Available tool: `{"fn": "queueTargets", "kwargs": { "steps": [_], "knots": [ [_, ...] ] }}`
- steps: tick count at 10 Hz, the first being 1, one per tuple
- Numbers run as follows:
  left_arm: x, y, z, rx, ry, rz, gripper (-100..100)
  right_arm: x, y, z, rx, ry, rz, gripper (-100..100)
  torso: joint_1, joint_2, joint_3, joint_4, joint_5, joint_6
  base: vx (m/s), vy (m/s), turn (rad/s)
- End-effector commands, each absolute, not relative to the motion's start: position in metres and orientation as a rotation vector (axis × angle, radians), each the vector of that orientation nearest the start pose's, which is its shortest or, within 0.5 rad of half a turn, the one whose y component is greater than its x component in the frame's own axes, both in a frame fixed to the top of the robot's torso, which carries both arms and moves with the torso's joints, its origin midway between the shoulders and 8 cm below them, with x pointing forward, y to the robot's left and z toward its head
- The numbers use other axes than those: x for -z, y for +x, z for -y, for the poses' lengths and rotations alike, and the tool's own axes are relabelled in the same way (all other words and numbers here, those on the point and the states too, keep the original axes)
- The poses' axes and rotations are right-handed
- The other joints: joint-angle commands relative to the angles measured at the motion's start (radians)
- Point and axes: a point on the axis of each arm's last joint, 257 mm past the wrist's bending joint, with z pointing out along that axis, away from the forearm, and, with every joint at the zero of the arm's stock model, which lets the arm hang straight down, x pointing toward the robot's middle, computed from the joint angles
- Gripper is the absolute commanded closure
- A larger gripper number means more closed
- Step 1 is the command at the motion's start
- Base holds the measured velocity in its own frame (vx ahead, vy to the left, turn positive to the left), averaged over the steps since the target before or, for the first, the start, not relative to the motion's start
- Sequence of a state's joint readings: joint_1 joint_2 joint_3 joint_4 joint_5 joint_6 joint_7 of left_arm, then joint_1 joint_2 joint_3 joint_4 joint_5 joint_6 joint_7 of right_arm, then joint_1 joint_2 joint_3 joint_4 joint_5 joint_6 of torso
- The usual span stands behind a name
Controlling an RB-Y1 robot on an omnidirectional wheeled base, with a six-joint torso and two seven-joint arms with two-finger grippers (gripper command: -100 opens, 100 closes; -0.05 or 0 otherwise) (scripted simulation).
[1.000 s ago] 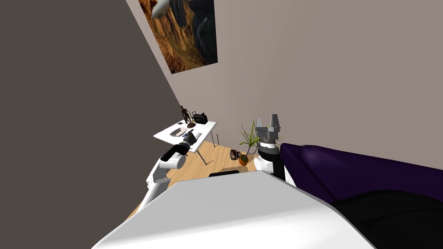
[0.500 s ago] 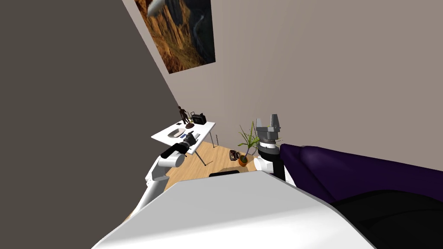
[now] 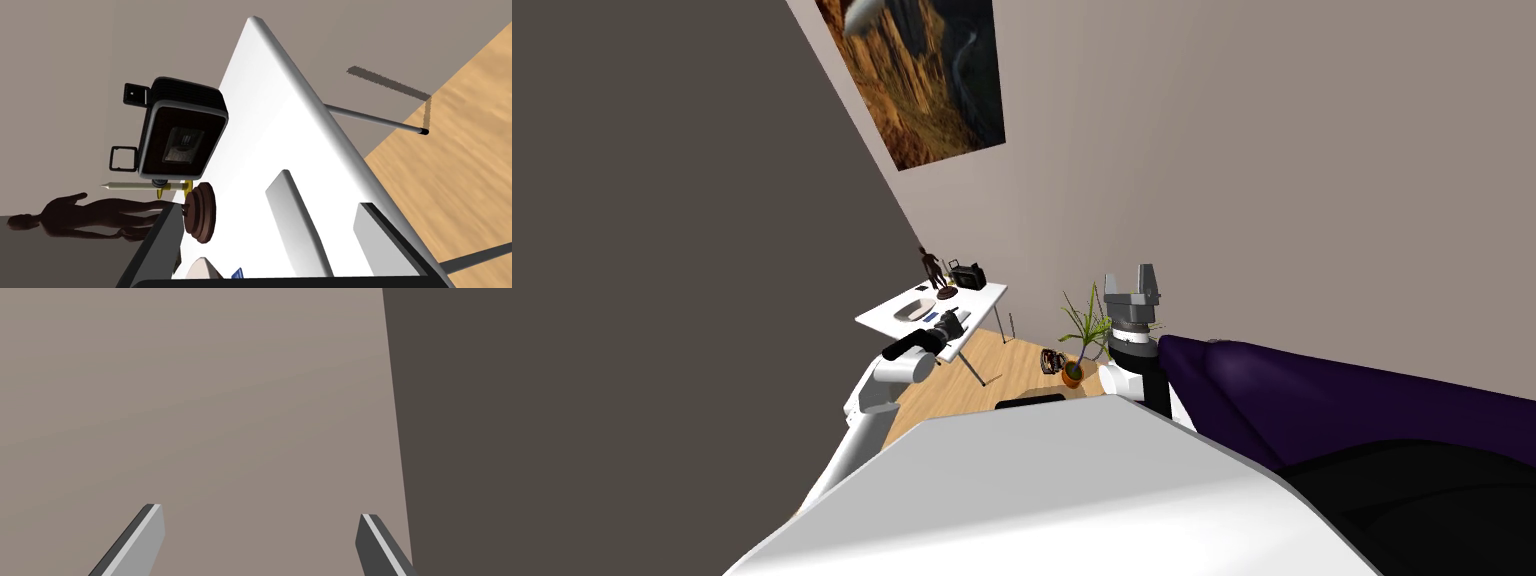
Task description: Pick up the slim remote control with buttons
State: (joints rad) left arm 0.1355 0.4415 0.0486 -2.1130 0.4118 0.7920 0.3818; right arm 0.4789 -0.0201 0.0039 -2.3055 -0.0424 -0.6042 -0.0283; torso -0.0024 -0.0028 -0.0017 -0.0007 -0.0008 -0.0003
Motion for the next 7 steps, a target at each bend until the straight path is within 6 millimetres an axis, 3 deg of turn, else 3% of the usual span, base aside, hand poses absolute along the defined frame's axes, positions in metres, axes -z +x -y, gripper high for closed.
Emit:
{"fn": "queueTargets", "kwargs": {
  "steps": [1, 5, 7],
  "knots": [
    [0.211, 0.472, -0.295, 1.186, -1.756, -1.41, -100, -0.061, 0.32, 0.274, -1.4, 0.558, -0.491, 0, 0.0, 0.0, 0.0, 0.0, 0.0, 0.0, 0.025, -0.016, 0.003],
    [0.229, 0.467, -0.316, 1.115, -1.897, -1.409, -100, -0.061, 0.32, 0.274, -1.4, 0.558, -0.491, 0, 0.001, 0.001, 0.0, 0.0, 0.0, 0.0, 0.042, -0.034, -0.003],
    [0.237, 0.462, -0.317, 1.079, -1.926, -1.428, -100, -0.061, 0.32, 0.274, -1.399, 0.558, -0.491, 0, 0.0, -0.001, 0.0, 0.0, 0.0, 0.0, 0.046, -0.028, 0.002]
  ]
}}
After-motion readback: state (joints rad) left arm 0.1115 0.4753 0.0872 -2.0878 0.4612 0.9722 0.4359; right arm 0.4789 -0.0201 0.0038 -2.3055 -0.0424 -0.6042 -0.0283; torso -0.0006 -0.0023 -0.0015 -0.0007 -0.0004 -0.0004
